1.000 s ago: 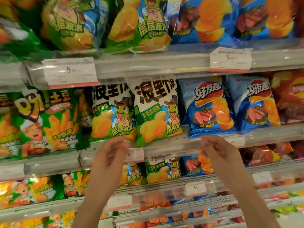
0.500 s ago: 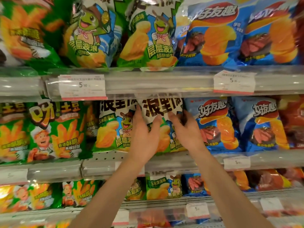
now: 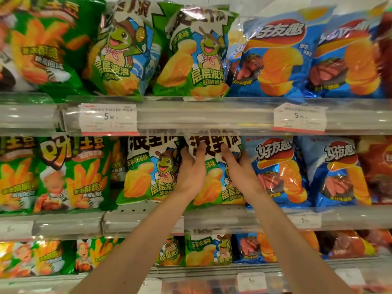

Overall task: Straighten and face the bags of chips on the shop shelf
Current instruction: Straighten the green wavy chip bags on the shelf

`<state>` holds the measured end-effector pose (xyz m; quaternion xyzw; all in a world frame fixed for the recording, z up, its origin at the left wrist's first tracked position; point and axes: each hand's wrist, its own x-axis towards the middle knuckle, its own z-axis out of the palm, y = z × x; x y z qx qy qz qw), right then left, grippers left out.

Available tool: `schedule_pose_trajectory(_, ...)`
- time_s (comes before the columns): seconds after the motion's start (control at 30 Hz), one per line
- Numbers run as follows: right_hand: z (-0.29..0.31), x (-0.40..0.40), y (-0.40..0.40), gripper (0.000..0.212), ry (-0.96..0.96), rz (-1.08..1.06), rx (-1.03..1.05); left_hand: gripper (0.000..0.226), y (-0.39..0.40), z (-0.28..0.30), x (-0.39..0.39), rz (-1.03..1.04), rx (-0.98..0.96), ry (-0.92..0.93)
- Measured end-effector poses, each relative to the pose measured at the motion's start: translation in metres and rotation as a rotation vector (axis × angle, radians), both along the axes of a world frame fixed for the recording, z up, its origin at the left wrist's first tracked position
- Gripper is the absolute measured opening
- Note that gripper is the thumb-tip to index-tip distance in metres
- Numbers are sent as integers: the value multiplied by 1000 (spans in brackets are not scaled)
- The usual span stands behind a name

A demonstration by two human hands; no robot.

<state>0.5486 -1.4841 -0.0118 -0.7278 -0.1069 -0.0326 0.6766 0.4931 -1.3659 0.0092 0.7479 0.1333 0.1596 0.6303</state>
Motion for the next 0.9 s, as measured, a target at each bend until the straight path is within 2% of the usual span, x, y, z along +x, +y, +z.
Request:
schedule_pose_trajectory(0.27, -5, -9, 5, 45, -62, -94, -31, 70, 0, -9, 0, 9, 5, -68)
schedule_pose_trajectory(0.47, 4, -8, -5, 40, 51, -2, -110, 73, 7, -7, 3, 6, -14, -27)
schedule_pose_trajectory(0.57, 6, -2, -5, 68, 59, 44, -111, 74, 9, -2, 5, -1, -2, 13)
schedule_pose_trajectory(0.6, 5, -2, -5, 69, 69, 50, -100, 73, 9, -1, 5, -11, 12, 12)
schedule_pose_trajectory(0.8, 9, -17, 0, 49, 0, -36, -97, 72, 12, 0, 3, -16, 22, -57)
schedule_pose_trajectory(0.9, 10, -21, -1, 52, 10, -82, -165, 73, 11, -1, 2, -2, 36, -88)
